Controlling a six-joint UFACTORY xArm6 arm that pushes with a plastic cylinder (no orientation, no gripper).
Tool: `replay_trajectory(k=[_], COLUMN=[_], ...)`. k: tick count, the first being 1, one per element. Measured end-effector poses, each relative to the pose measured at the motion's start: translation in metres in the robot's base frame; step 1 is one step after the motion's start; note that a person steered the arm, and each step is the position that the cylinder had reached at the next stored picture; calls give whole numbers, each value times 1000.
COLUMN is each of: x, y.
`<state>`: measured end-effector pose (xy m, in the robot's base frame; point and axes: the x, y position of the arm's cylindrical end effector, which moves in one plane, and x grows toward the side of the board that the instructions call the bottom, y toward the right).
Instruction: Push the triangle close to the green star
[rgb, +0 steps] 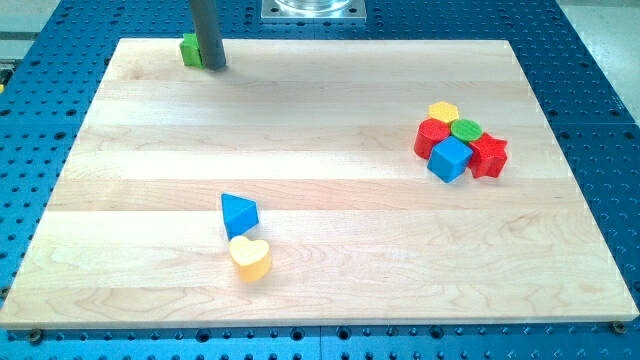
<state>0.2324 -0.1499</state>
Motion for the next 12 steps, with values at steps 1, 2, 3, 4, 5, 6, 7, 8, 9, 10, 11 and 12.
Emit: replay_trajectory(k=[1, 2, 3, 4, 5, 6, 7, 8, 9, 10, 11, 12], x=[-4, 44, 114, 172, 242, 326, 357, 357, 356, 348, 333, 341], y=[0, 5, 8, 57, 128, 133, 122, 114, 105, 90, 79, 77])
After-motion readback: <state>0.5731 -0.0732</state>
